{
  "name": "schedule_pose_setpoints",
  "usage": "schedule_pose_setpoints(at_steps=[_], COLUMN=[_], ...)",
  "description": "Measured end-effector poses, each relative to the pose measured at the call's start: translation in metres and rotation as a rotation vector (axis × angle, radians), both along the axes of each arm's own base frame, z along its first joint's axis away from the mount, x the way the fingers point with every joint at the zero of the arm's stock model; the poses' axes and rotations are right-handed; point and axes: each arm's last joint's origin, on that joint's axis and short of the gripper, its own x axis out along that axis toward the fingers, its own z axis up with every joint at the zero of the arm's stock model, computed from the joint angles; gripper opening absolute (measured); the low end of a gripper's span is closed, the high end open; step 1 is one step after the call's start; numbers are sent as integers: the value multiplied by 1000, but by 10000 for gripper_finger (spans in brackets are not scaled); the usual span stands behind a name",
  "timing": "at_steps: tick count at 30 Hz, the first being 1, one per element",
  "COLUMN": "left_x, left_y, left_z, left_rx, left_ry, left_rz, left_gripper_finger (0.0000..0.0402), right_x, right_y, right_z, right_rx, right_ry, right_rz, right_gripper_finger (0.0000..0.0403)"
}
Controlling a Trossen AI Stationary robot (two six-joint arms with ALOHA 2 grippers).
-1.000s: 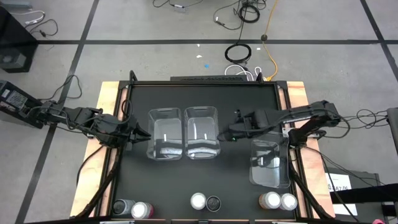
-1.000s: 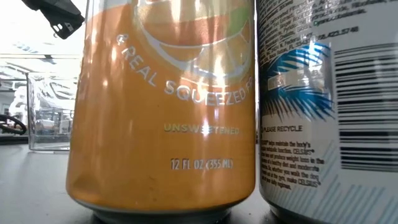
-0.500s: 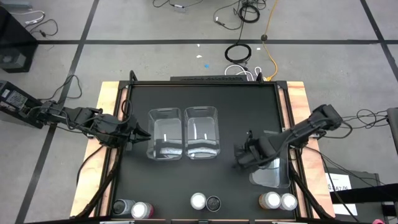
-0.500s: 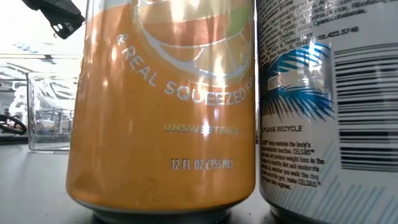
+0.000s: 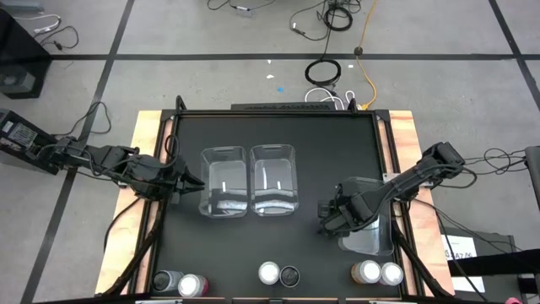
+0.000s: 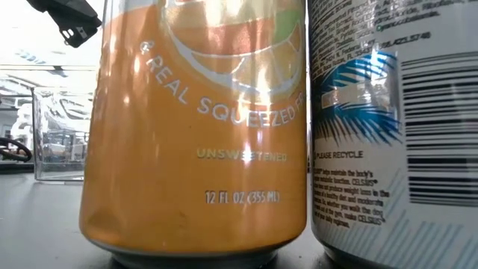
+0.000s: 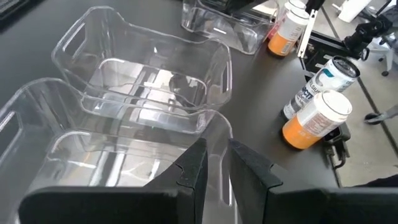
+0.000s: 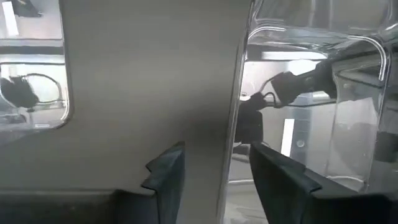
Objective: Sort soda cans
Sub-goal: Move the bottom right transparent bin to the middle right of the table
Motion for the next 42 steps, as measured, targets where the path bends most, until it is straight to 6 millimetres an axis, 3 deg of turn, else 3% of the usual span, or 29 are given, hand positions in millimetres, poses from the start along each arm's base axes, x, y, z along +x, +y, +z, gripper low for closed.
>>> schedule_pose_setpoints(at_steps=[5,15,24,32,42], left_x=[0,0,0,0,0], left_y=[0,0,0,0,0], left_z=[0,0,0,0,0], left_rx=[-5,-7,-4,-2,0], left_ry=[1,1,0,0,-1], left_rz=[3,4,9,12,15], left_gripper_finger=[73,73,73,73,73], right_x=[-3,-5,-4,15,49], right_y=[-1,1,-7,-45,-116], right_z=[-2,-38,-40,-40,-37], right_rx=[-9,84,56,17,-39], right_ry=[30,-12,1,-16,-194], right_rz=[11,-31,-34,17,50], right_gripper_finger=[182,150,10,2,1])
